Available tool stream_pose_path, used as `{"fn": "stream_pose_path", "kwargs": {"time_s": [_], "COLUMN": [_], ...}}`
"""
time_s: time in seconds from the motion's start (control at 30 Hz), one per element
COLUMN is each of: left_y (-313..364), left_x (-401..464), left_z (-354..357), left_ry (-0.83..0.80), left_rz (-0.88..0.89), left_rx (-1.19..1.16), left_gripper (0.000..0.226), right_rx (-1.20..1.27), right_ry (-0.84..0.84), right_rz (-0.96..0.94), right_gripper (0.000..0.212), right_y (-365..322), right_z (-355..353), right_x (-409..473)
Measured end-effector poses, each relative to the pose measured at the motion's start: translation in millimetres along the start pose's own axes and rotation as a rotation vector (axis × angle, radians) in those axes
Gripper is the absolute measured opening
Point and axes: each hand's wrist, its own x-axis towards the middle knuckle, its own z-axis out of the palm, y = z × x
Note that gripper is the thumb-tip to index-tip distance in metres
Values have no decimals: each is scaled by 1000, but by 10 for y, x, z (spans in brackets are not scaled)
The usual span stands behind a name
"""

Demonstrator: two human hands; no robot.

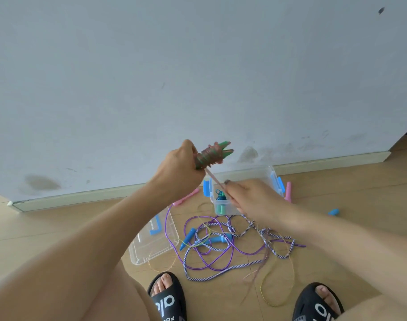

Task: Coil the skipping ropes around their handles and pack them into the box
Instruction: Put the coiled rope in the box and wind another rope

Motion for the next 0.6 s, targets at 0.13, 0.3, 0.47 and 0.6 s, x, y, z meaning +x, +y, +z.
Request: {"fn": "stream_pose_path", "kwargs": {"time_s": [0.13,0.3,0.47,0.6], "left_y": [-70,-6,181,235], "left_x": [-23,-82,-276,-334], "left_z": [72,200,269,255], "left_ry": [-122,-185,-163,-184], "left_rz": [68,322,442,369], "left_rx": [214,540,543,265], "left_gripper": [19,16,30,27], "right_rx": [-260,-422,-383,-247], "right_ry": [137,322,258,128], "right_rz": [-224,-485,-431,-314], "right_gripper": [57,56,56,55], "right_y": [-249,-472,-342,-155], "right_z": [90,-204,-402,-439], "right_x": [-275,-215,136,359]}}
